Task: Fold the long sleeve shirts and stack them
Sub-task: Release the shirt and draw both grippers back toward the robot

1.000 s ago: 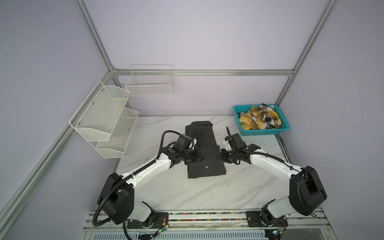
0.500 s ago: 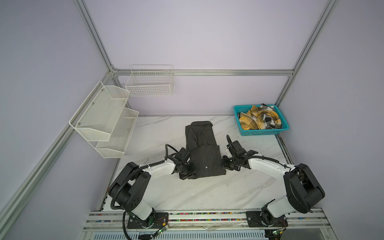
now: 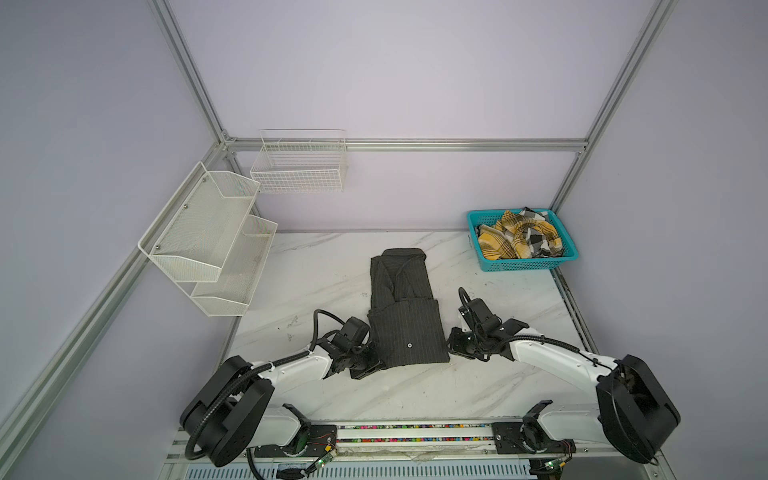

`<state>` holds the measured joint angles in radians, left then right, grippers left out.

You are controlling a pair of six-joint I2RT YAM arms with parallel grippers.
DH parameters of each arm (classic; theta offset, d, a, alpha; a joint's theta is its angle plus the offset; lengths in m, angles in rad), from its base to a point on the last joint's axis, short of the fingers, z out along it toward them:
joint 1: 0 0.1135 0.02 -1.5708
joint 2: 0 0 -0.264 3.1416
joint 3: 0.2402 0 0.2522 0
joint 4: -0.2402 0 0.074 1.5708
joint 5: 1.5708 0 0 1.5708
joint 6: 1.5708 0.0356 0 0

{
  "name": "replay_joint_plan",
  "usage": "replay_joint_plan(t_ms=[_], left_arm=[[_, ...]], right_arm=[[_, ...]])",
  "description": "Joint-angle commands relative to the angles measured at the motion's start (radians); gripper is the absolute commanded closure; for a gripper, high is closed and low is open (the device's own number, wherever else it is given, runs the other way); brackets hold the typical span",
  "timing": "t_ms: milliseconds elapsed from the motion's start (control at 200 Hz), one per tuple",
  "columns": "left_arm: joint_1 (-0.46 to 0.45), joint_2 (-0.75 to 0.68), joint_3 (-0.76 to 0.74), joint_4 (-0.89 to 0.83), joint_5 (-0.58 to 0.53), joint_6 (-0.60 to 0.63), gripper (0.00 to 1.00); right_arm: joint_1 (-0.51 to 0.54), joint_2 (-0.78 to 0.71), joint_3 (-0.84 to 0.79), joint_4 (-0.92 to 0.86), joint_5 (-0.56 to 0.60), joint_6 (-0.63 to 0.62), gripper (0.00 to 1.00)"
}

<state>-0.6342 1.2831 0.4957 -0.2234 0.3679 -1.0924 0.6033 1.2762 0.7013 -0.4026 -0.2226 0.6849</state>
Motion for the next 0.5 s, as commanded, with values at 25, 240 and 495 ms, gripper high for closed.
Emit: replay_joint_plan(t_ms=[25, 240, 495], left_arm=[[-0.019, -0.203, 0.027, -0.111, -0.087, -0.092, 0.75], [-0.017, -0.540, 0.111, -0.446, -0.416, -0.169, 0.42], [-0.013, -0.774, 0.015, -0.606, -0.525, -0.258, 0.33]], right_arm=[[0.003, -0.045, 0.103, -0.174, 0.048, -0.033, 0.57], [0.001, -0.130, 0.136, -0.256, 0.036, -0.081, 0.49], [-0.007, -0.174, 0.085, -0.192, -0.009, -0.133, 0.34]])
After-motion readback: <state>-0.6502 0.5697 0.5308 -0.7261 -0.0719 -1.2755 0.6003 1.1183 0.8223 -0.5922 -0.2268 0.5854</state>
